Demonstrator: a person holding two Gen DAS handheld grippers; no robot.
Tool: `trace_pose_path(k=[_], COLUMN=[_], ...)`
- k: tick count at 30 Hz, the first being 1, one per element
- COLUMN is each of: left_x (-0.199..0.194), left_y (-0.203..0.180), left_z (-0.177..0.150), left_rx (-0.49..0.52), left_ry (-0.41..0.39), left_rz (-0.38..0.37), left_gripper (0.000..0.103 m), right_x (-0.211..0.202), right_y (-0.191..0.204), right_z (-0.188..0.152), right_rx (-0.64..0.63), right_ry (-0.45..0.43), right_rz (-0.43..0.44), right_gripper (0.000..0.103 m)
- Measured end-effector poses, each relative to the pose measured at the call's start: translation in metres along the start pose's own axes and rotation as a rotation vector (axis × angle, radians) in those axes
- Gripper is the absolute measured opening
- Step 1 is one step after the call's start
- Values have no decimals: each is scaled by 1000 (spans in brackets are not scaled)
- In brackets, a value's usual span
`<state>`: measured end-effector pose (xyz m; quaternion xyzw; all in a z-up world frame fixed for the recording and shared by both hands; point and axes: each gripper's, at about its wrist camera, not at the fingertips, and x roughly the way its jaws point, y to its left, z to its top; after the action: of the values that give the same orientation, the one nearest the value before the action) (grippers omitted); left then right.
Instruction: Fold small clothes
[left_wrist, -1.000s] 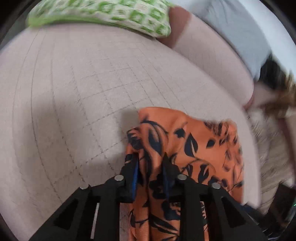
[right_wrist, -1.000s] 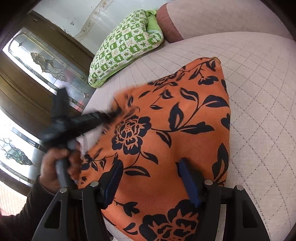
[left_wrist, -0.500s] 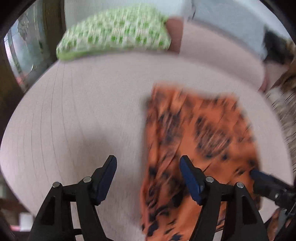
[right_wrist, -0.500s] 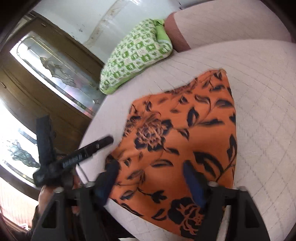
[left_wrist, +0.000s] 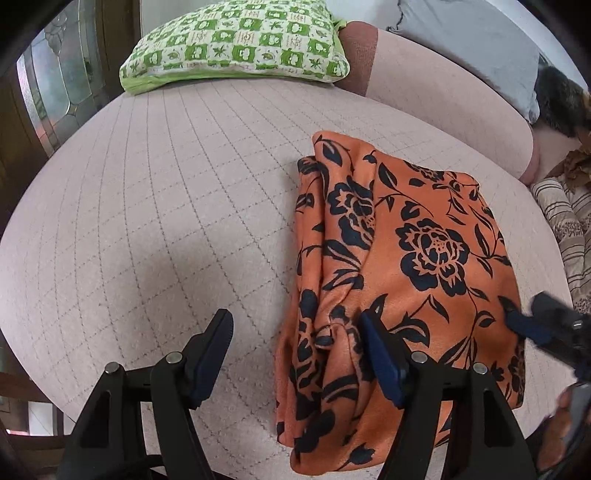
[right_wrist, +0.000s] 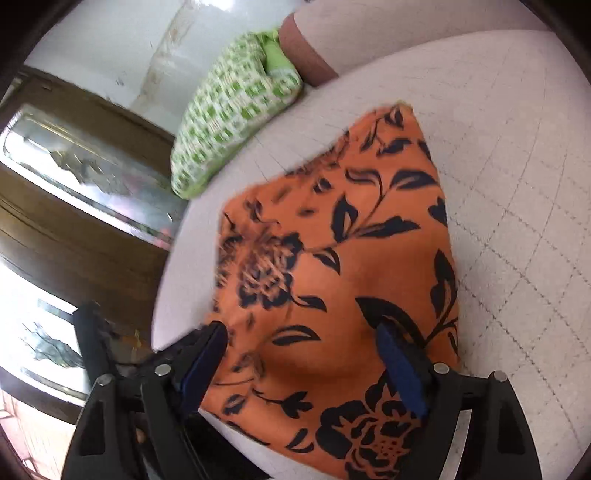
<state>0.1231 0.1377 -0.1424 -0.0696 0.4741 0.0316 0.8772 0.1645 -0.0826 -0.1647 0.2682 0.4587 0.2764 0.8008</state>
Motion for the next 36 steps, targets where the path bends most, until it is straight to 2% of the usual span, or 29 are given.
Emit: trace_pose_path(k=[5,15,19,22,25,28,30,32,33,36], left_x=[-2,-10,-20,-9,-17,-38,-50,-53,-49,-12], left_y=[-2,-2,-2,-1,4,4,-3,-13,-18,-25], left_z=[0,-4,-12,-19,-21,-22,-24,-27,-29,-41], left_rx=[16,34,48,99,86,81,102,139,176,254], left_ry=[-8,-39,-77,-42,-58,-131,-180,-190,-177,-77], left_rz=[5,31,53,114,94,77,36,4,6,126], left_gripper=[71,73,75,80,81,81,81,81,81,81], right_x=[-21,-58,-65,-52,-32,-49,-60,-62,-60,-49], right_y=[18,-10,16,23,1,-8,-21,-36,-48,-63], right_z=[-4,-28,-30,-31,-35,-45,-52,-54,-54,-55], right_rx=[-79,-33,-132,-164,-51,-22,20,78,143,234], right_ry=[-50,-128,-155,-115,-32,-87,-112,-96,-77,-30], right_rz=[-46,-111,-89,-52,-88,-50,-43,-24,5,114], right_gripper=[85,85,85,86,86,86,86,86,86,86])
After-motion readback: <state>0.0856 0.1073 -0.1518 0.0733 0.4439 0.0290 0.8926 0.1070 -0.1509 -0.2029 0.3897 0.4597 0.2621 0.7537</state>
